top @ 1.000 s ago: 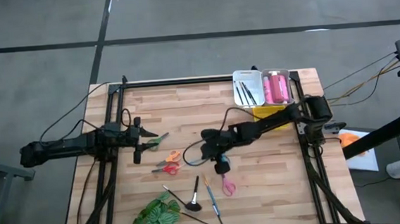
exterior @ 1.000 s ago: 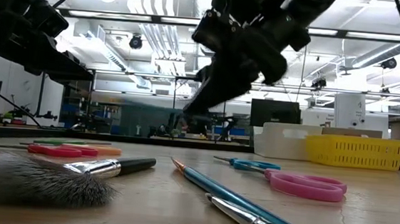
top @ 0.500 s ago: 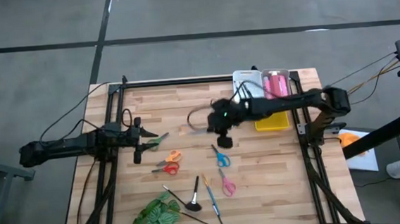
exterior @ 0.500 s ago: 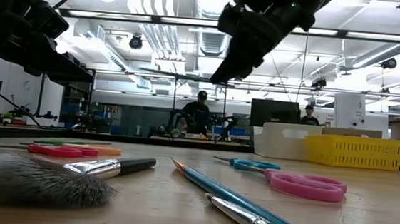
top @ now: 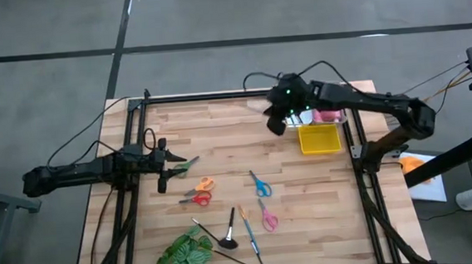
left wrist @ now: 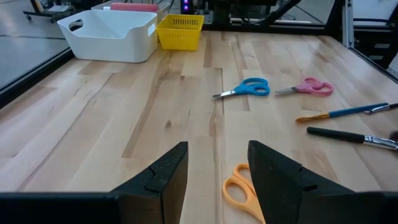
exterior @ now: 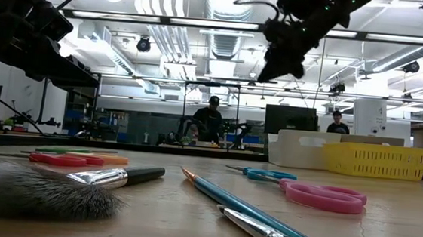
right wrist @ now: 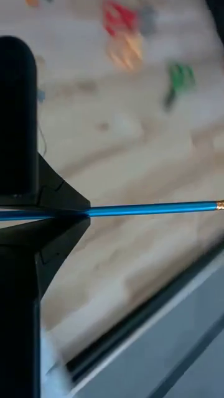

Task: Pick & Place Paint Supplies
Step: Put the blue paint brush into the white bin

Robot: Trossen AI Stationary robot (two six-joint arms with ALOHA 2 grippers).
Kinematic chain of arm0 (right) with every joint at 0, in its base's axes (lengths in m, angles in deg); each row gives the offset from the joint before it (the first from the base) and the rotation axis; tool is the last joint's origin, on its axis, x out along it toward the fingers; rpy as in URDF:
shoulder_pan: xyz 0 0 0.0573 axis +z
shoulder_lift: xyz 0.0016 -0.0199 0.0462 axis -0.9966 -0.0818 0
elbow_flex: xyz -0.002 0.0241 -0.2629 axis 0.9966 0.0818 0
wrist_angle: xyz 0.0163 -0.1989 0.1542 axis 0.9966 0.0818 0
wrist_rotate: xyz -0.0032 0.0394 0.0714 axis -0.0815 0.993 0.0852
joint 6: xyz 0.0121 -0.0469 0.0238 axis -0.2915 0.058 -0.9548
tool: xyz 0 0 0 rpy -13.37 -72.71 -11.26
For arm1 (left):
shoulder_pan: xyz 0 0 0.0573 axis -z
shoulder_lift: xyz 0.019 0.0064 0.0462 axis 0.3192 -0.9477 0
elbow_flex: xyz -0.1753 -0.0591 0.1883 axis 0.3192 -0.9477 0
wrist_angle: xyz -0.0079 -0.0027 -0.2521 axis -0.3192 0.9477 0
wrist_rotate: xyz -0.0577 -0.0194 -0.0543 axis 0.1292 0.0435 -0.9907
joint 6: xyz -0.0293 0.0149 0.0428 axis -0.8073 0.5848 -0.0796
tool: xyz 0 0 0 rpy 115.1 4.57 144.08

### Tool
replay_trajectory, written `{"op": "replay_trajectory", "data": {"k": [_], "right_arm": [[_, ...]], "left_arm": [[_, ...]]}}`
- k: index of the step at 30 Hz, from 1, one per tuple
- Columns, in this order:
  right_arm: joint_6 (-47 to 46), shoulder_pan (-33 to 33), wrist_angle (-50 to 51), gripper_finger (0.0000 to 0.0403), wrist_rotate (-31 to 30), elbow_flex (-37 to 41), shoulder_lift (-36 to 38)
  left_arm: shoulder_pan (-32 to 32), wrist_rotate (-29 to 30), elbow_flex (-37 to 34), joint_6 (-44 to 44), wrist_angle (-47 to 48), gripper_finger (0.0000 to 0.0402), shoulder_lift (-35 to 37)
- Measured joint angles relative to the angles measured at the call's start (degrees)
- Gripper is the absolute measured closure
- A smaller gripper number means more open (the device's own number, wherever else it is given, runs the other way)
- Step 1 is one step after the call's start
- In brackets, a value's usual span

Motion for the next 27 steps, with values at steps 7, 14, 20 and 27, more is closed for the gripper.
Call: {"op": "replay_trajectory", "data": {"k": [7, 14, 20, 27], "right_arm": [[-8.15, -4.66, 2.86, 0.0387, -8.11, 3.48, 2.97], [-20.3, -7.93, 3.89, 0.0387, -14.51, 9.92, 7.07], [-29.52, -9.27, 3.61, 0.0387, -15.99, 15.21, 8.49], [-38.2, -9.28, 1.92, 0.0387, -16.78, 19.39, 5.15]], "left_arm": [[0.0, 0.0, 0.0, 0.0, 0.0, 0.0232, 0.0], [0.0, 0.0, -0.01, 0.0, 0.0, 0.0232, 0.0], [0.0, 0.0, -0.02, 0.0, 0.0, 0.0232, 0.0], [0.0, 0.0, -0.02, -0.02, 0.0, 0.0232, 0.0]]}}
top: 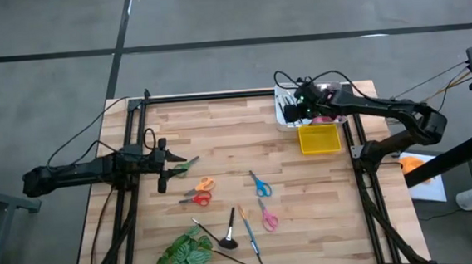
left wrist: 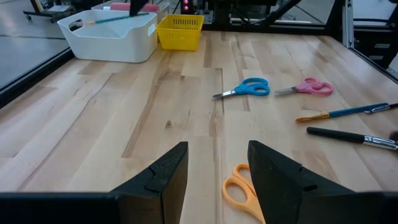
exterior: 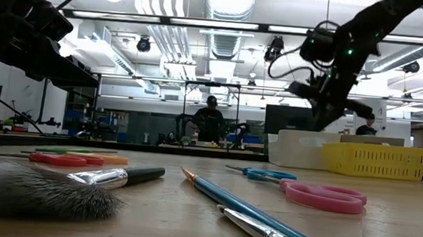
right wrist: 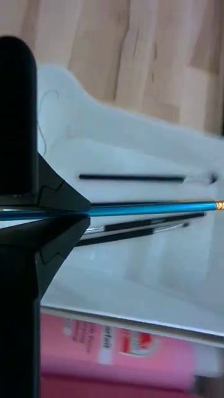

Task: Pick & Place Paint Supplies
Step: Put the blue paint brush into the white bin

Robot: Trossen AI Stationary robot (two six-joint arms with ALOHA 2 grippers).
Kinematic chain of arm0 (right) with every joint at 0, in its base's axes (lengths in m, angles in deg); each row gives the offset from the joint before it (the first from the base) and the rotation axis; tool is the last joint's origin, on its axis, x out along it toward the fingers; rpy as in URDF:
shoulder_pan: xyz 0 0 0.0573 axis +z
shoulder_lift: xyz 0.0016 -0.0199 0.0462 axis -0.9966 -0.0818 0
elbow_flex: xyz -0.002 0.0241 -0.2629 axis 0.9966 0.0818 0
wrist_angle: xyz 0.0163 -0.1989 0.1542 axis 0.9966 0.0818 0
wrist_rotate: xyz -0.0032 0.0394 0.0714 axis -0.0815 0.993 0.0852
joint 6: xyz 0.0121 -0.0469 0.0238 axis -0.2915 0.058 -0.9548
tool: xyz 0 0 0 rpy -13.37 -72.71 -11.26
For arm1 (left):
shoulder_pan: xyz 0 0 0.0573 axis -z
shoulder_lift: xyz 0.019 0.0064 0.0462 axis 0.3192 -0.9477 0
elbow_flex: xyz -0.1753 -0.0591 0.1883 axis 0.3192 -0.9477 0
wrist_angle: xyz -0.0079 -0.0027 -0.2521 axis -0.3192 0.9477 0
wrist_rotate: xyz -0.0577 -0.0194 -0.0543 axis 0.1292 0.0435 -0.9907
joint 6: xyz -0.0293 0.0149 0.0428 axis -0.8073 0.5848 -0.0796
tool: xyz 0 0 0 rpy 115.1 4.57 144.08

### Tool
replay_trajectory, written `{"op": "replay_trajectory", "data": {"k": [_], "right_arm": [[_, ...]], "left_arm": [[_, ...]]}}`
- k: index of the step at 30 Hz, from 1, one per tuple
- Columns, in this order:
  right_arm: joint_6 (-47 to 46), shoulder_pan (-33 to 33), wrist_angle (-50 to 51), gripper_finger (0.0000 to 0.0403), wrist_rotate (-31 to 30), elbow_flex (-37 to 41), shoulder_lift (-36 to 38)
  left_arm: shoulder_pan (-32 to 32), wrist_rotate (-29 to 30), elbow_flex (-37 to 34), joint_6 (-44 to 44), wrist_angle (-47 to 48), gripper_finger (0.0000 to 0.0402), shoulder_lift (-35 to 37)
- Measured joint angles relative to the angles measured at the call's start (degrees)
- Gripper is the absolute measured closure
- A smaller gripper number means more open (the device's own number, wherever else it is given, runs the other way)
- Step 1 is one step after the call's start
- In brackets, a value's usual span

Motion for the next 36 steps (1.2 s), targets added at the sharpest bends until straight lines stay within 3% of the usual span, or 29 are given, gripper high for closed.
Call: {"op": "replay_trajectory", "data": {"k": [13, 23, 36], "right_arm": [[-3.59, 0.02, -2.5, 0.0385, -0.1, 0.6, -5.29], [-4.03, 0.02, -2.89, 0.0315, -0.04, 0.6, -5.29], [-0.16, 0.05, -4.69, 0.031, 0.05, 0.32, -2.54]], "left_arm": [[0.0, 0.0, 0.02, -0.02, 0.0, 0.0232, 0.0], [0.0, 0.0, 0.02, -0.02, 0.0, 0.0232, 0.0], [0.0, -0.01, 0.01, -0.02, 0.0, 0.0232, 0.0]]}}
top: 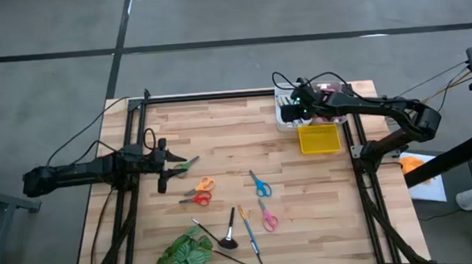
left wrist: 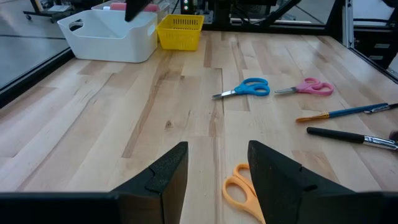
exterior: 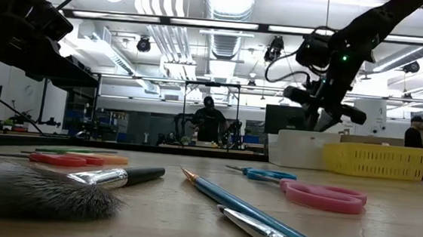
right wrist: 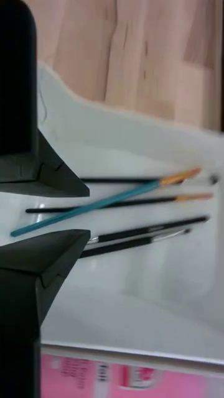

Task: Pick & Place Paint Supplies
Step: Put the blue paint brush into the white bin

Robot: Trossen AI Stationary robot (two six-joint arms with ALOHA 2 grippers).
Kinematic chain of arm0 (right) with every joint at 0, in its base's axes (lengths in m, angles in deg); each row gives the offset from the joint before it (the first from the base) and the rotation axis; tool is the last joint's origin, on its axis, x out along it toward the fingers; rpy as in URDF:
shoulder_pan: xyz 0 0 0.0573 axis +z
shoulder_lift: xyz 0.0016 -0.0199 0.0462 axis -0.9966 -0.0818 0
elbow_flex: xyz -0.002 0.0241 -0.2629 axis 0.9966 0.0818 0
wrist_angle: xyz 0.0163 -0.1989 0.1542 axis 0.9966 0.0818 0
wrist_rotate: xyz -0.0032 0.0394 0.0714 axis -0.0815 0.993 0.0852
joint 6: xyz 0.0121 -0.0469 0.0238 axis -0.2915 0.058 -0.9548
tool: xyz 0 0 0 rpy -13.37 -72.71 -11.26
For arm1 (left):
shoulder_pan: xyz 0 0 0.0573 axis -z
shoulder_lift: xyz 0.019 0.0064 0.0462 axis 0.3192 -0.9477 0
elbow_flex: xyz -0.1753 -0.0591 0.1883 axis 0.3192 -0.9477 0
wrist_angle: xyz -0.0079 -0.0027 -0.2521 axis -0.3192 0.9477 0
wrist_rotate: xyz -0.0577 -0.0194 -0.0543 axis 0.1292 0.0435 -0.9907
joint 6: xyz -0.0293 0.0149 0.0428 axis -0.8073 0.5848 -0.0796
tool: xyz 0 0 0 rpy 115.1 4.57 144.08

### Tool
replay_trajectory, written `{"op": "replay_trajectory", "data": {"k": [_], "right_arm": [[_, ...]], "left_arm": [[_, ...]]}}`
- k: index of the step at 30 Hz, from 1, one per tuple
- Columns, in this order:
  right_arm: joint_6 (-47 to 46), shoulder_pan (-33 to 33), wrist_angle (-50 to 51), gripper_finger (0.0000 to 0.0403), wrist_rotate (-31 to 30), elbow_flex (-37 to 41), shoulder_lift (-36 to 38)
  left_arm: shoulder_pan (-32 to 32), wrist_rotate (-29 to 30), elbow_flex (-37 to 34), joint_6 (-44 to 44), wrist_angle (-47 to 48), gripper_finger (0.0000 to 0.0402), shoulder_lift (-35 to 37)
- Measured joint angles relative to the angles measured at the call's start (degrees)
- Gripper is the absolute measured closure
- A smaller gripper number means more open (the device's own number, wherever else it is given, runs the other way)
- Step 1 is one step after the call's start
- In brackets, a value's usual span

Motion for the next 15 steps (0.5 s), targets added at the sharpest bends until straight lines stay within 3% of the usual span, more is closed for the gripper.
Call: {"op": "replay_trajectory", "data": {"k": [7, 12, 15], "right_arm": [[13.16, 1.18, -2.62, 0.031, 0.42, -3.17, 4.63], [22.98, 3.43, -9.32, 0.031, 5.96, -4.08, 7.08], [24.2, 5.15, -10.46, 0.031, 7.1, -4.59, 7.16]], "left_arm": [[0.02, 0.0, 0.01, 0.0, 0.0, 0.0232, 0.0], [0.02, 0.01, 0.01, 0.0, 0.0, 0.0232, 0.0], [0.02, 0.0, 0.0, 0.0, 0.0, 0.0232, 0.0]]}}
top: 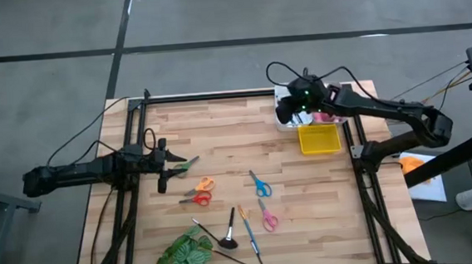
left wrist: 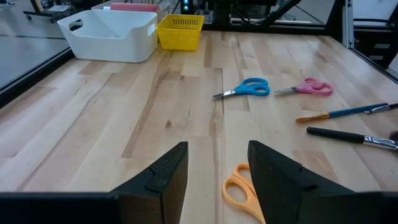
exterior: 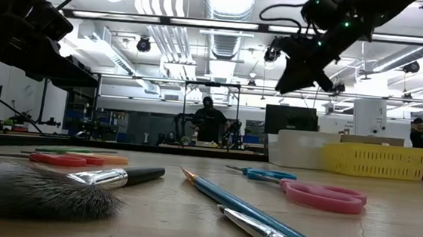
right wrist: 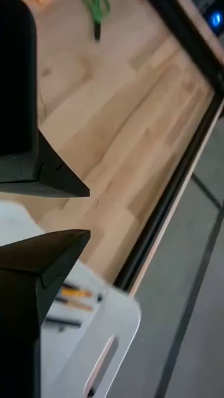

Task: Pick & Place Paint Supplies
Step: Put the blue paint brush into the white bin

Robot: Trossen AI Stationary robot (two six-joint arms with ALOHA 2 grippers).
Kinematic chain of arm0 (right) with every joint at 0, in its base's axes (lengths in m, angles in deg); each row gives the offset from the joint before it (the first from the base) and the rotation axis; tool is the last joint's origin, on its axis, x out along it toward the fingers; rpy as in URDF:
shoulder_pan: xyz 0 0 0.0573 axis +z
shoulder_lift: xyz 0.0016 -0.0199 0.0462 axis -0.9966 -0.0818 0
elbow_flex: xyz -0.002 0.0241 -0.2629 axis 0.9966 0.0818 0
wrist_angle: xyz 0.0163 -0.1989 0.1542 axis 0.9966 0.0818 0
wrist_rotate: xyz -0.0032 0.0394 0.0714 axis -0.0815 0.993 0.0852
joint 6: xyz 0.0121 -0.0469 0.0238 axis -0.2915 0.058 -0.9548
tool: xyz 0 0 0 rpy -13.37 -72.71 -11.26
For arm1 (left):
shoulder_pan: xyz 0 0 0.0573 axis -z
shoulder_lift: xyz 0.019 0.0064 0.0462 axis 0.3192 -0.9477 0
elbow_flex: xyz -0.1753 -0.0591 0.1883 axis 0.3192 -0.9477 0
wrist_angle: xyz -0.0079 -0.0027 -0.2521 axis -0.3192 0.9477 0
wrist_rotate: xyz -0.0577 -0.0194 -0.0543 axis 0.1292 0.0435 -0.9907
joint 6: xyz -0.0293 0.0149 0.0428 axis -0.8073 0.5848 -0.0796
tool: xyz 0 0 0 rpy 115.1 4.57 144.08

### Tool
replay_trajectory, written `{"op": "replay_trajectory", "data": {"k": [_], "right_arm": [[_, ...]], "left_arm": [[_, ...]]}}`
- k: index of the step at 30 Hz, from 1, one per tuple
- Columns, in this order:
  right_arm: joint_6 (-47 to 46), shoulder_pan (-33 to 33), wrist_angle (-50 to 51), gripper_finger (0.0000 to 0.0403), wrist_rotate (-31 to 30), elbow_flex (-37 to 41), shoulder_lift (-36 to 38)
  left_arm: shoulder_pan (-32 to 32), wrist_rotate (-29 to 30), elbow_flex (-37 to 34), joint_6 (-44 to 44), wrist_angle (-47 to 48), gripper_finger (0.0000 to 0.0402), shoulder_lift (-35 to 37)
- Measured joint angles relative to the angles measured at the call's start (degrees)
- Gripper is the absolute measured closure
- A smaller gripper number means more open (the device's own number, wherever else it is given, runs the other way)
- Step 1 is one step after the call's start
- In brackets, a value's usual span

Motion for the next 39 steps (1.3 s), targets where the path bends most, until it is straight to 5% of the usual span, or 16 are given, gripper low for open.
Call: {"op": "replay_trajectory", "data": {"k": [9, 23, 32, 39], "right_arm": [[-0.55, 7.61, 0.15, 0.031, 5.14, -0.23, -0.13], [-15.5, 23.26, 0.11, 0.031, 0.01, -0.94, -2.15], [-31.65, 36.17, 0.29, 0.031, -3.7, -7.99, -14.56], [-43.01, 43.72, 11.81, 0.031, -6.08, -24.02, -29.25]], "left_arm": [[0.0, 0.01, 0.0, 0.0, 0.0, 0.0232, 0.0], [0.0, 0.0, -0.02, 0.0, -0.02, 0.0232, 0.0], [0.0, 0.0, 0.0, 0.0, 0.0, 0.0232, -0.01], [0.0, 0.02, -0.01, 0.0, 0.0, 0.0232, -0.02]]}}
